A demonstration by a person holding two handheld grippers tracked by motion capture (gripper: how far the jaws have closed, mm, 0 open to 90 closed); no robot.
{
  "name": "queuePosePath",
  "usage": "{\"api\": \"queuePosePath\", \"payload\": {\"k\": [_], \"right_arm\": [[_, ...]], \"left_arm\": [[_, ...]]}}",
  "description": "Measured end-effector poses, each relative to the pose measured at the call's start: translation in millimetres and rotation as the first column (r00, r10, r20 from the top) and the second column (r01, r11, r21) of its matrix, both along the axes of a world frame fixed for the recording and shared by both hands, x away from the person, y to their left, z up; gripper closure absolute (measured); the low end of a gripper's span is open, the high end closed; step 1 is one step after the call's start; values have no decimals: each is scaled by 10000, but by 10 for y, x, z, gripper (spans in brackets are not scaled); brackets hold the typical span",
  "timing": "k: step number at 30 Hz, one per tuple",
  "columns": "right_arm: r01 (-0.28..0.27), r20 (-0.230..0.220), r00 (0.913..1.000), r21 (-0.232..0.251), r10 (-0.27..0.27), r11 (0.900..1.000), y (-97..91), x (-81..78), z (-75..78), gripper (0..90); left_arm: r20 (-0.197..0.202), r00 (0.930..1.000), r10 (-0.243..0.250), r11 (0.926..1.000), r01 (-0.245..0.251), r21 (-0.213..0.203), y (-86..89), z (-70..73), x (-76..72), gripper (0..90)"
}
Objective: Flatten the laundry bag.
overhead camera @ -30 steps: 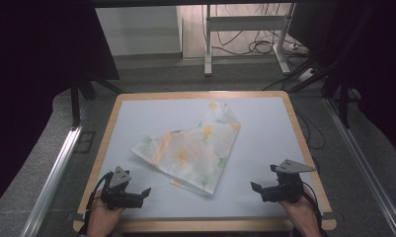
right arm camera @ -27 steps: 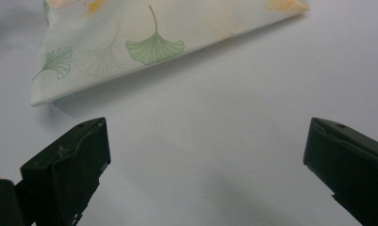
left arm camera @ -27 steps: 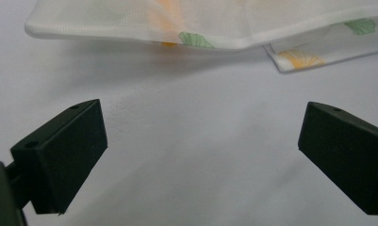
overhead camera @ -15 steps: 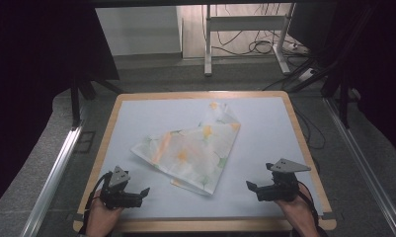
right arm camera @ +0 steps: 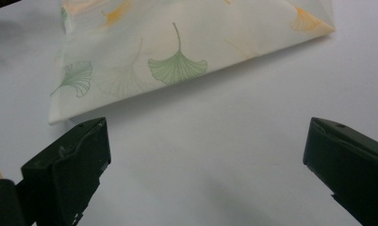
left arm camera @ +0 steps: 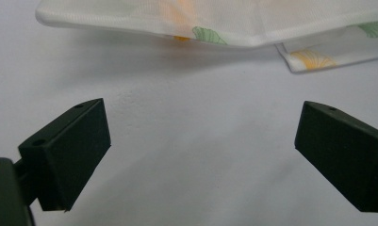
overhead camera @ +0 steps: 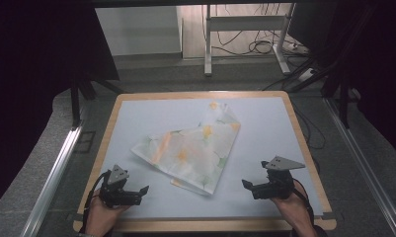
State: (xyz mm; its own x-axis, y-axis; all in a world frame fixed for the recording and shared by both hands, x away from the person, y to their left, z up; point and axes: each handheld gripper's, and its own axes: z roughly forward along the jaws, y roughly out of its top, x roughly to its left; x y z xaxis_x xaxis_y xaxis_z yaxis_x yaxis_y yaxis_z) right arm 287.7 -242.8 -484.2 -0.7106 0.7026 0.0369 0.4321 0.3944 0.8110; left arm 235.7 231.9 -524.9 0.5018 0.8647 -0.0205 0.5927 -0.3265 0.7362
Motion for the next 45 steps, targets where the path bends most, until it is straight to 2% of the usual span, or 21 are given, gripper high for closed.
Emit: {"api": "queuePosePath", "payload": {"k": [2,5,10,14,16,20,21,28,33,39,41,42,43,45], "right_arm": [[-81,-37,10000,-3,81,10000,41,12,12,14],[-314,-244,9992,137,318,9994,127,37,41,14],[-567,-332,9978,181,573,9982,228,61,75,13],[-698,-515,9961,405,718,9967,342,91,100,5],[-637,-604,9960,385,659,9972,403,108,110,5],[-897,-551,9944,37,897,9960,520,119,130,7],[-1084,-529,9927,-65,1079,9941,565,128,144,29],[-1319,-470,9902,-141,1311,9912,714,175,200,108],[-1779,-748,9814,-97,1767,9840,891,235,181,175],[-2381,-713,9693,-320,2354,9707,1126,268,160,286],[-2680,-711,9617,-391,2649,9626,1203,265,149,345],[-2680,-711,9617,-391,2649,9626,1203,265,149,345],[-3012,-739,9520,-554,2969,9520,1282,262,125,386],[-3245,-799,9444,-696,3190,9433,1356,261,93,426]], "left_arm": [[3,10000,3,10000,-3,92,2,2,-4,37],[35,9999,110,9999,-110,4,42,4,-11,44],[58,9998,183,9998,-182,-125,86,10,-20,42],[71,9997,216,9998,-216,31,86,5,-24,38],[80,9997,216,9997,-216,100,84,6,-26,37],[36,9999,169,9996,-169,229,83,1,-29,37],[-17,9999,139,9996,-139,262,82,-5,-29,37],[-38,9999,124,9993,-122,347,86,-5,-32,40],[-21,9999,133,9991,-132,411,88,-3,-34,40],[-36,9999,116,9990,-115,425,83,-4,-35,40],[-29,9999,113,9990,-112,431,80,-3,-36,40],[-29,9999,113,9990,-112,431,80,-3,-36,40],[-35,9999,107,9990,-105,441,79,-4,-36,40],[-35,9999,107,9990,-106,445,79,-4,-36,40]]}}
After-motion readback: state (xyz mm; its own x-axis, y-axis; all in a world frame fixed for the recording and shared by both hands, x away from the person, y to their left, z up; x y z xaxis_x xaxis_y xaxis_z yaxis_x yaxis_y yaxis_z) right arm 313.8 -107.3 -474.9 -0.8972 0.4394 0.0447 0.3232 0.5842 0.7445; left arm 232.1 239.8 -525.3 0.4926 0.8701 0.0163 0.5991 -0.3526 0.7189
